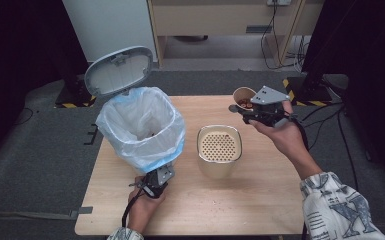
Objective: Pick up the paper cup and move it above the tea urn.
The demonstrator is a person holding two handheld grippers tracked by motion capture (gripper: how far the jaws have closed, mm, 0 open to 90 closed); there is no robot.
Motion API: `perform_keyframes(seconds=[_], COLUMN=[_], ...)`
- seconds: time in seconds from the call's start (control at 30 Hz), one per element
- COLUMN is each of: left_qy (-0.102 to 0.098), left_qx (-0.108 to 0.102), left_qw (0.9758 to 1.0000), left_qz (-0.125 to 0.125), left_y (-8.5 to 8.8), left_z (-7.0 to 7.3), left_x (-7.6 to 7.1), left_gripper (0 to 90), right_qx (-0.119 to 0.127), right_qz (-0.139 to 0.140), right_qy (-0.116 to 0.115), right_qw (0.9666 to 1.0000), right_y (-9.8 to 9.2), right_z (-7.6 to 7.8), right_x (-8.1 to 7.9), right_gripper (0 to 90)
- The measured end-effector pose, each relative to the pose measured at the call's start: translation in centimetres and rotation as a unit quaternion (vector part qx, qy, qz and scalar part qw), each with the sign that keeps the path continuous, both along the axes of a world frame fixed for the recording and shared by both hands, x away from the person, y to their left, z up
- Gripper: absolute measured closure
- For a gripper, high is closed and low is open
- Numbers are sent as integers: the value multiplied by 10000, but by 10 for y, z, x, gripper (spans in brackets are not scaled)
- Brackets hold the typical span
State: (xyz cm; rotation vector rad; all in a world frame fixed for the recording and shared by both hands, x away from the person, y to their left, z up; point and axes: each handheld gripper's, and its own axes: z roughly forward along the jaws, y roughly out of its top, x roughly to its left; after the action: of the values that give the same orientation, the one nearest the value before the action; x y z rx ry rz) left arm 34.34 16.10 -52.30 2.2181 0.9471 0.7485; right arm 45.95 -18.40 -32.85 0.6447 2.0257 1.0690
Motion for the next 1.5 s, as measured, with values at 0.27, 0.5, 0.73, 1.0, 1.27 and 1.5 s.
perform_keyframes(seconds=[0.27,0.5,0.73,1.0,1.27,1.5], left_qy=[-25,-27,-26,-28,-30,-33], left_qx=[45,46,-48,-47,44,52], left_qw=[9999,9999,10000,10000,9999,9999], left_qz=[-146,-149,52,48,-150,-149], left_y=[1,1,-1,-1,1,1], left_z=[0,0,0,0,0,0], left_x=[2,2,-1,0,2,2], left_gripper=[892,891,891,892,891,891], right_qx=[-169,-265,-419,-665,-948,-957], right_qz=[3,180,189,261,340,358], right_qy=[-1,-52,-103,-254,-448,-428], right_qw=[9999,9995,9989,9971,9939,9939], right_y=[6,12,12,18,24,24], right_z=[0,0,-2,-3,-4,-4], right_x=[2,0,-1,-4,-6,-6], right_gripper=[366,366,367,367,367,366])
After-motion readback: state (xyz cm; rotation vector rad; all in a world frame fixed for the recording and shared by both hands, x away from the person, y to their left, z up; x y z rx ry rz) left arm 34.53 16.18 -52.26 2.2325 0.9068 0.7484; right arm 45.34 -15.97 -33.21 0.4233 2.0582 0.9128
